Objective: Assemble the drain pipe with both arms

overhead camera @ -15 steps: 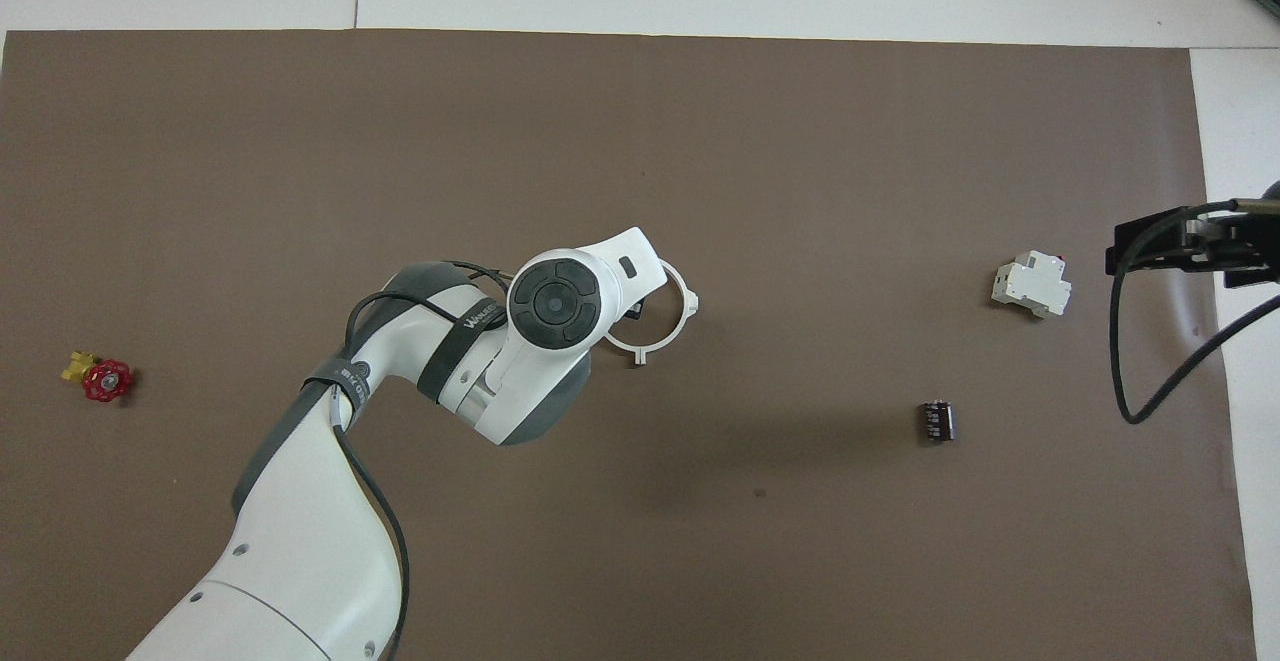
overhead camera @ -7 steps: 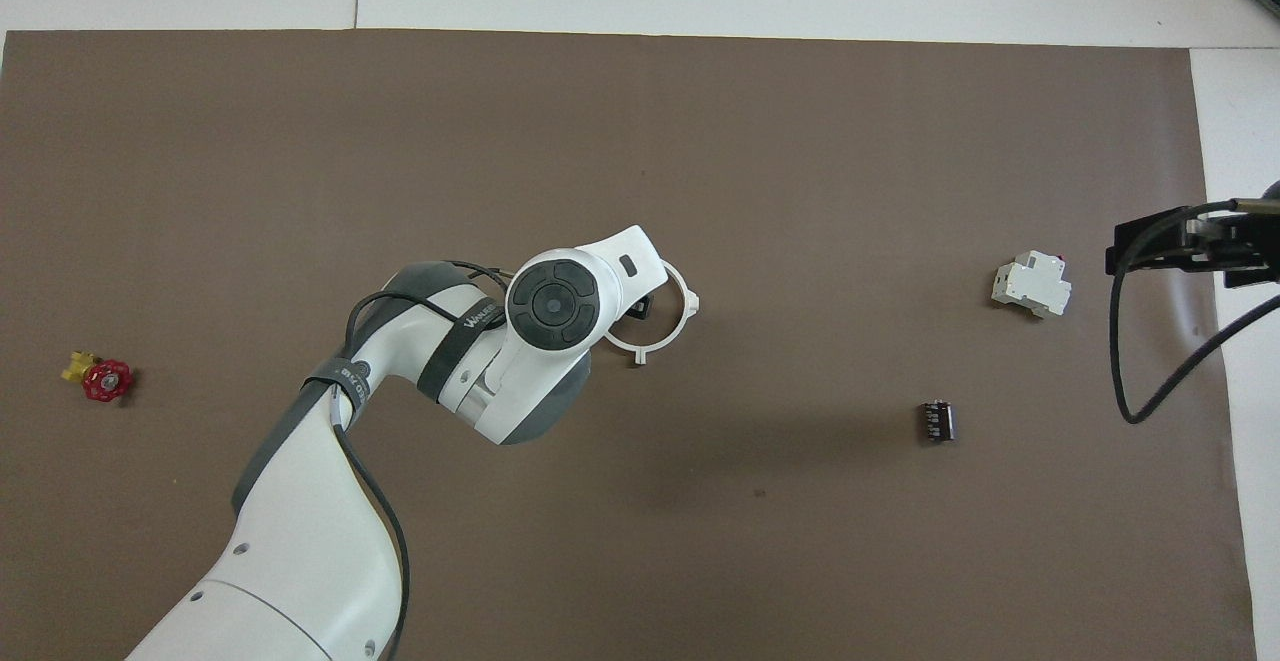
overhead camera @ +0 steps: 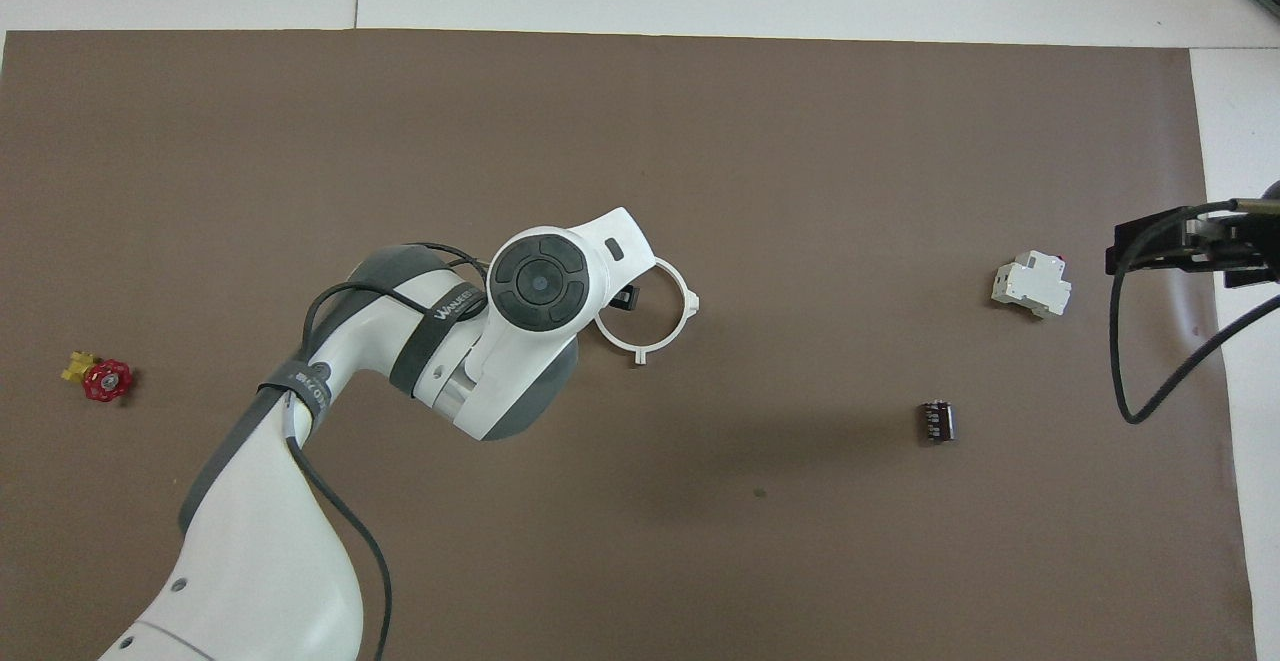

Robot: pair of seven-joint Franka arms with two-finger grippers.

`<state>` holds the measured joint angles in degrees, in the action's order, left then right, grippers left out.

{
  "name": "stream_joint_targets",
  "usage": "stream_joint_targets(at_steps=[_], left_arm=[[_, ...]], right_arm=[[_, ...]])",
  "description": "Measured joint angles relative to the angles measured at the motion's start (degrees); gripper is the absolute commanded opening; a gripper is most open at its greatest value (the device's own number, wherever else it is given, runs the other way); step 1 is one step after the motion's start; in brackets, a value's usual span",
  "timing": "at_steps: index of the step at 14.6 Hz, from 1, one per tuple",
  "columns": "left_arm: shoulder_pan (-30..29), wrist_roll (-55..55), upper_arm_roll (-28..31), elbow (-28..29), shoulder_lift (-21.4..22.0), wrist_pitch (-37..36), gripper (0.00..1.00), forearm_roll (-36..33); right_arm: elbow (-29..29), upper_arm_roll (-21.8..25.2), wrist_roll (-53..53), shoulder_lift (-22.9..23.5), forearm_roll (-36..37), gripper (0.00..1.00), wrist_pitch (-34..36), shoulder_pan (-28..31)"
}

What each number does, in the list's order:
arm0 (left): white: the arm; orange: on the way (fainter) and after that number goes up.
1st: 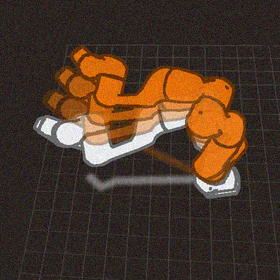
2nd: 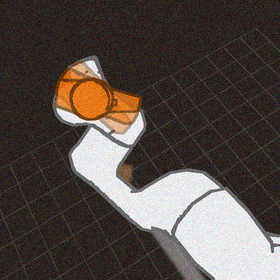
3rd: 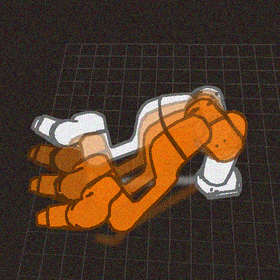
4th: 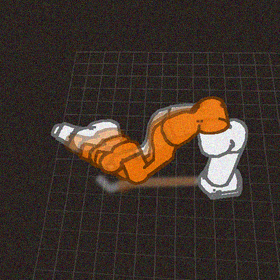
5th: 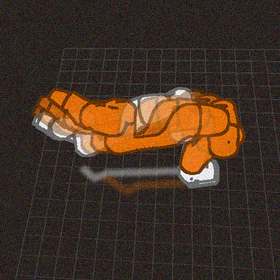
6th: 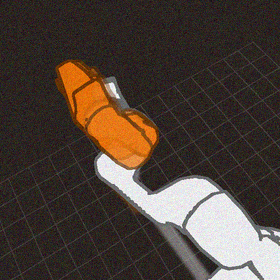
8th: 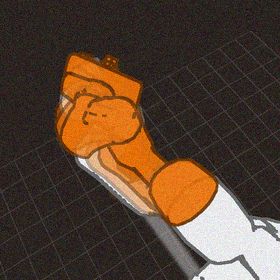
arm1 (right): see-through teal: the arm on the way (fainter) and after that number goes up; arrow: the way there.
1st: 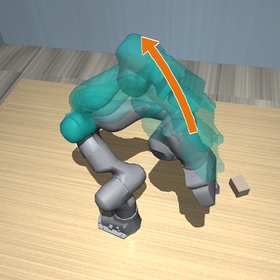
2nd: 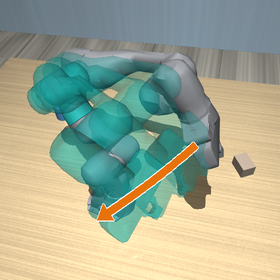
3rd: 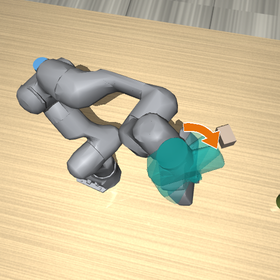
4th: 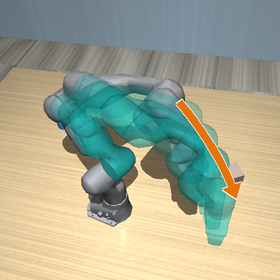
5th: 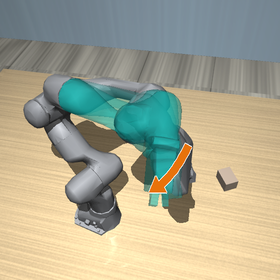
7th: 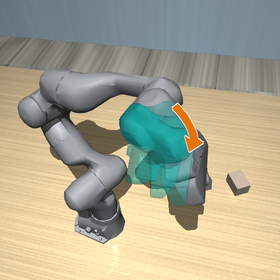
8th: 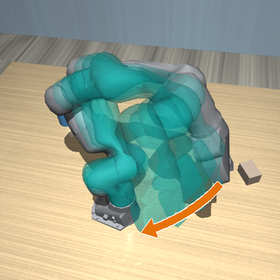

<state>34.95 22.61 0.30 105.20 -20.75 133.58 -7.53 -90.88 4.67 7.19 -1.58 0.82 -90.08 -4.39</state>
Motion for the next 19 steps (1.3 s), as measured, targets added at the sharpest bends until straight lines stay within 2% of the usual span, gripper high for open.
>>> stream_joint_targets(at_steps=[4,7,11,19], left_arm=[[-3.1,-0.1,0.4,0.1,6.5,-15.0,1.0,0.0],[-8.4,0.1,1.1,0.2,8.4,-20.2,1.0,0.0],[-18.3,-7.6,1.4,0.2,10.9,-23.2,1.0,0.9],[-30.0,-22.8,1.4,-0.2,20.0,-27.3,1.0,7.4]], right_arm=[[0.0,0.0,0.0,0.0,0.0,1.0,0.0,0.0],[0.0,0.0,0.0,0.0,0.0,1.0,0.0,0.0],[0.0,0.0,0.0,0.0,0.0,1.0,0.0,0.0],[0.0,0.0,0.0,0.0,0.0,1.0,0.0,0.0]])
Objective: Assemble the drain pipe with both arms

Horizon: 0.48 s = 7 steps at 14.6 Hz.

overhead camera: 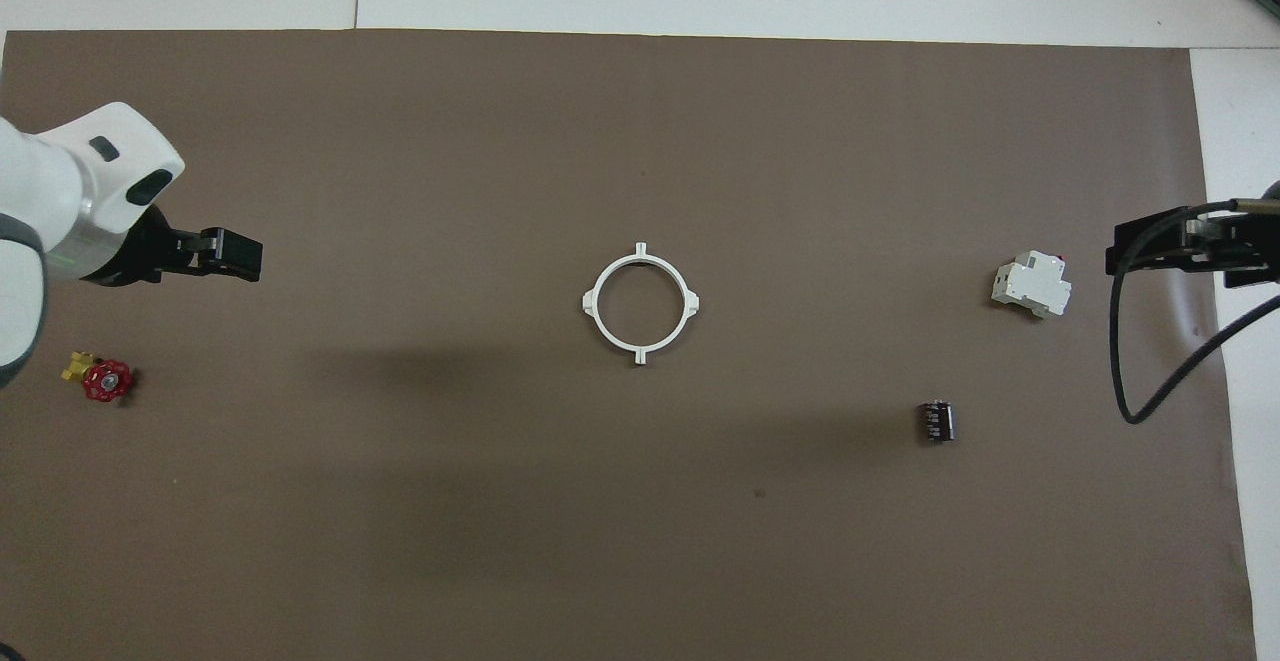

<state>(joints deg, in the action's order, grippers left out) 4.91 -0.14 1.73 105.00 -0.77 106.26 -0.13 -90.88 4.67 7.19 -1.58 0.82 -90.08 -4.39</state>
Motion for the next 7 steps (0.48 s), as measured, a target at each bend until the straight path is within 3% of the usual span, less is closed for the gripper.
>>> stream_joint_targets(at_steps=[3,7], left_arm=[[-3.1,-5.2,0.2,-5.7,2.4,-6.1,1.0,0.1],[-3.7,-7.9,0.2,-15.2,2.5,-14.3,1.0,0.1]], right_arm=[[0.0,0.0,0.0,0.0,0.0,1.0,0.0,0.0],[0.0,0.0,0.0,0.0,0.0,1.0,0.0,0.0]])
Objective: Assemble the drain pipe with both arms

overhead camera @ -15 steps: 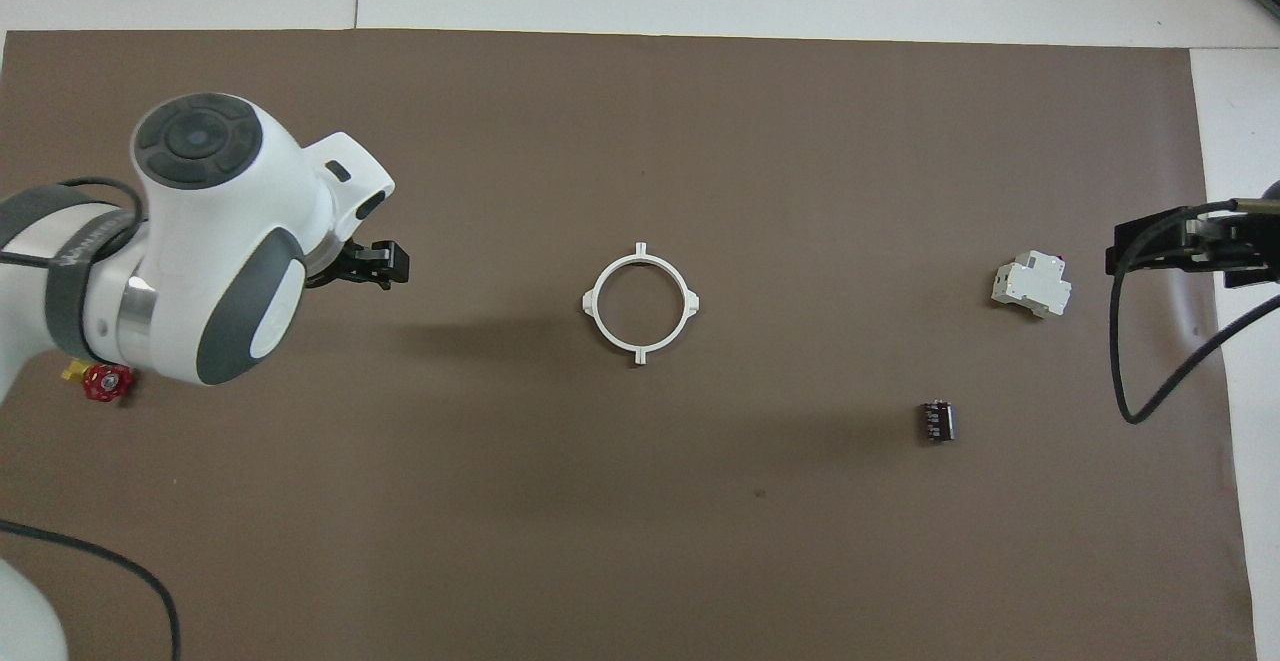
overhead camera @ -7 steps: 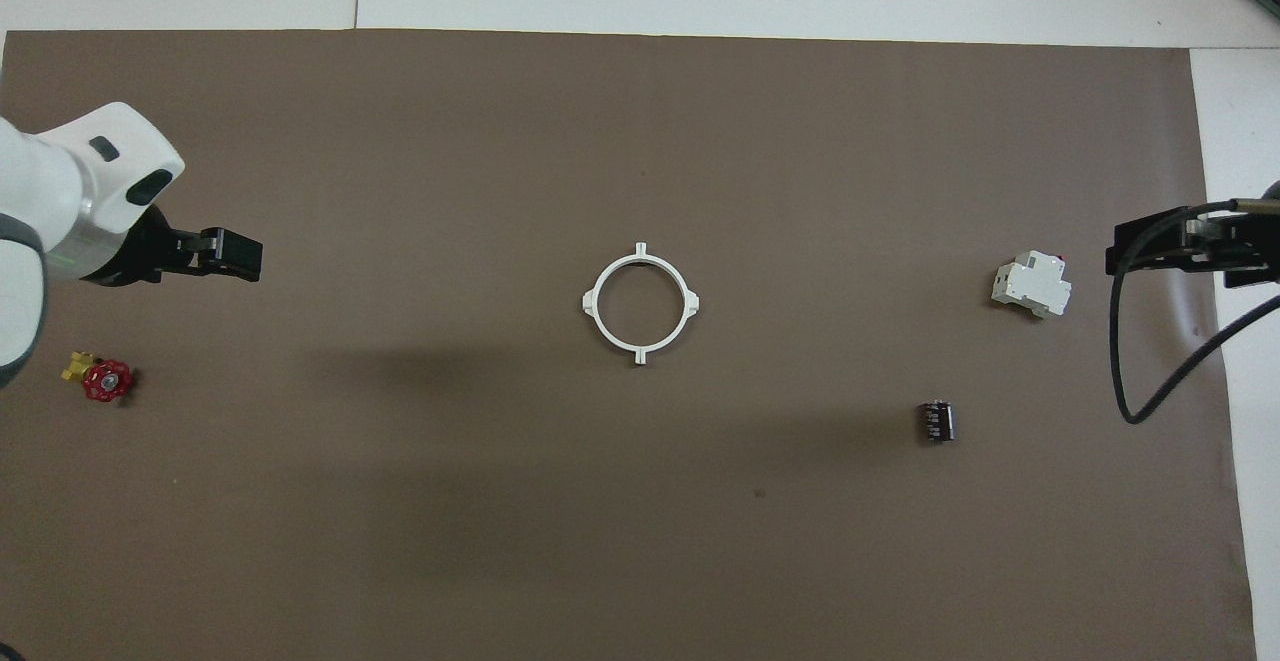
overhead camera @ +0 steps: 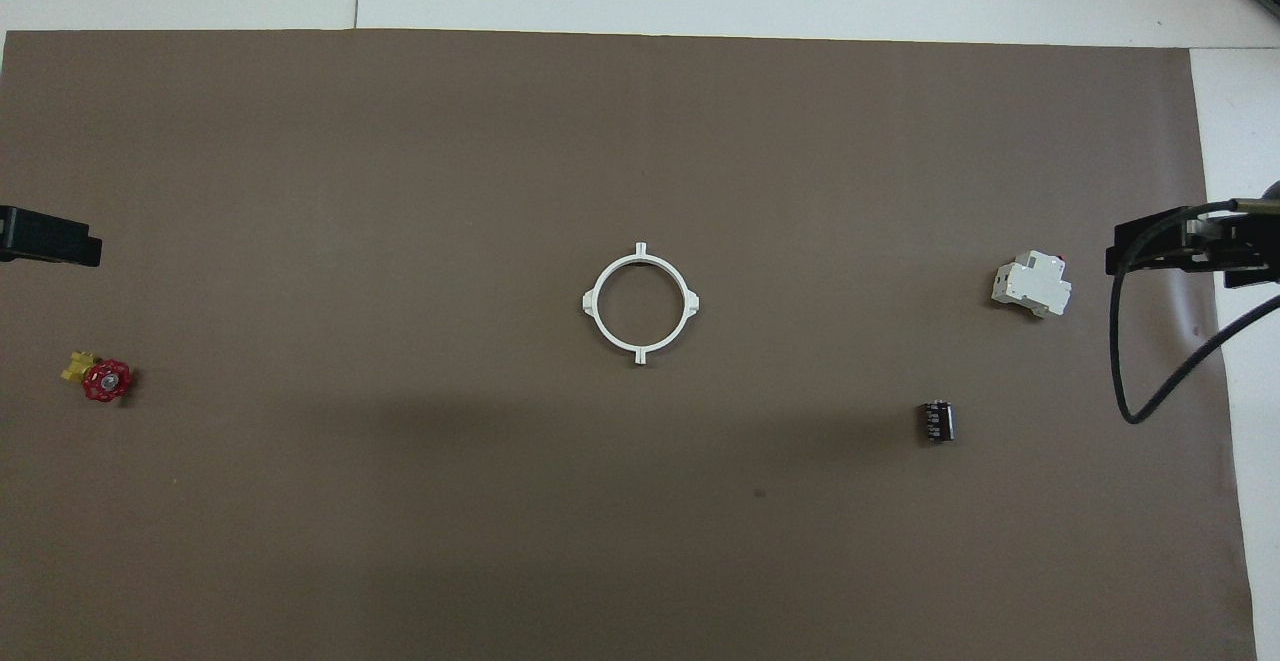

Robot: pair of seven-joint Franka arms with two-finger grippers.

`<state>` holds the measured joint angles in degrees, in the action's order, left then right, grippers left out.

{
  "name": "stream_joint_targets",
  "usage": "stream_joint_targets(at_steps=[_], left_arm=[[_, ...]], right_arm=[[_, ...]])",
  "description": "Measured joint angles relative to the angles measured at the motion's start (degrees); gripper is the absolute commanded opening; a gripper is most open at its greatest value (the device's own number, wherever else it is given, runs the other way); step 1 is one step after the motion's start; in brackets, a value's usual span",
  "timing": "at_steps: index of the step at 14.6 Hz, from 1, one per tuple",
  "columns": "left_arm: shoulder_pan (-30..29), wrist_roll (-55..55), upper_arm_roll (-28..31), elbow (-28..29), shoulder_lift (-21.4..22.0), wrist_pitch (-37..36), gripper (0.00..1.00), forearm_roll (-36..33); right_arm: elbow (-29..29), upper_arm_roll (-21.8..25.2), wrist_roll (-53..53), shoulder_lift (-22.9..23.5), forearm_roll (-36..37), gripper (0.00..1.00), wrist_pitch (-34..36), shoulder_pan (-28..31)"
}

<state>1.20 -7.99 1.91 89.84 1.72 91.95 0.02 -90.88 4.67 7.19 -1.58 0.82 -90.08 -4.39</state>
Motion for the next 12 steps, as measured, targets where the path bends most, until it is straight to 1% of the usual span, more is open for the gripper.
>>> stream_joint_targets(at_steps=[1,3,8,12], left_arm=[[0.0,0.0,0.0,-1.2,0.0,-1.5,1.0,0.0],[-0.1,0.0,-0.1,-1.7,-0.1,-3.0,1.0,0.0],[-0.5,0.0,0.0,1.0,-0.2,-3.9,1.0,0.0],[-0.6,0.0,-0.1,1.5,0.0,-4.0,1.0,0.0]], right_arm=[[0.0,0.0,0.0,0.0,0.0,1.0,0.0,0.0],[0.0,0.0,0.0,0.0,0.0,1.0,0.0,0.0],[0.0,0.0,0.0,0.0,0.0,1.0,0.0,0.0],[0.0,0.0,0.0,0.0,0.0,1.0,0.0,0.0]])
